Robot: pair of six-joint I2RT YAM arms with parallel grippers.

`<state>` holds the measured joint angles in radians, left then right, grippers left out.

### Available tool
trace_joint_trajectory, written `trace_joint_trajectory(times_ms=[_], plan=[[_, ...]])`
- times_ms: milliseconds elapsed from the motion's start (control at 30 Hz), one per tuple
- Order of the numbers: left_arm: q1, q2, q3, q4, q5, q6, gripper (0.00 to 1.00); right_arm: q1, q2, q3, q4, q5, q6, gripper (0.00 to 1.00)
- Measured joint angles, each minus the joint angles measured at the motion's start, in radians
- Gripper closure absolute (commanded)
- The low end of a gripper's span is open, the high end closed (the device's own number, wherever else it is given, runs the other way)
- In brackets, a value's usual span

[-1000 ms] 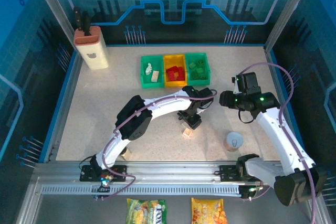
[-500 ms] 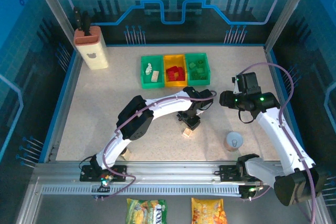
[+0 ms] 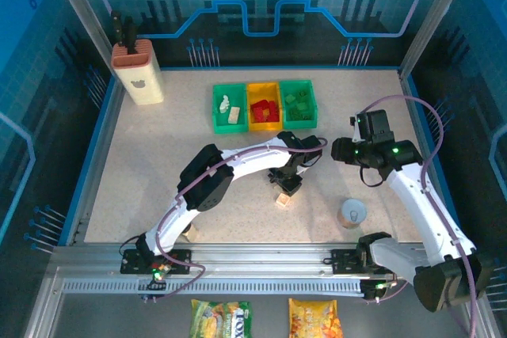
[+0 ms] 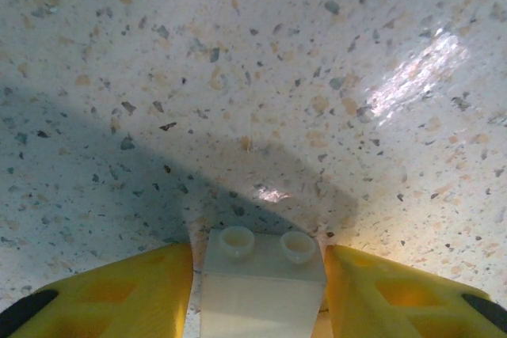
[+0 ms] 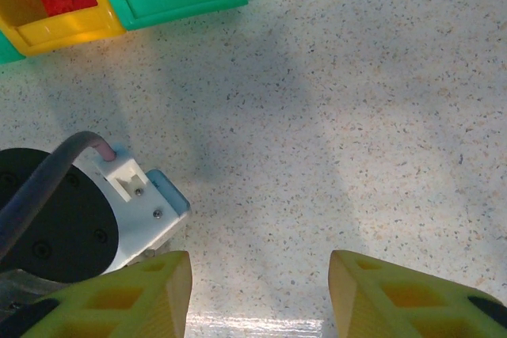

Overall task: Sort the legos into containers by color
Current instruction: Pick up the lego from the middle-left of the table.

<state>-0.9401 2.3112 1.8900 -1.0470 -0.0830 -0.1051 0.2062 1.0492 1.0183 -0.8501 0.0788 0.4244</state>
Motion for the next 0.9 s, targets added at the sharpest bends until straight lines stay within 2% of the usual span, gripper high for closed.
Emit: trace_joint_trajectory(times_ms=[300,600,900], plan=[[0.000,0.000,0.005,-0.003,-0.012,0.003,0.61,-0.001,-0.003,-0.005,-0.005,0.000,0.000,0.50],[0.003,0.000,0.013,-0.010,-0.035,0.003,0.63,-0.005,-0.003,-0.005,-0.006,0.000,0.000,0.50],[0.069,-0.065,-0.056,-0.001,-0.045,-0.012,0.64,-0.005,0.002,-0.004,-0.005,-0.001,-0.008,0.50]])
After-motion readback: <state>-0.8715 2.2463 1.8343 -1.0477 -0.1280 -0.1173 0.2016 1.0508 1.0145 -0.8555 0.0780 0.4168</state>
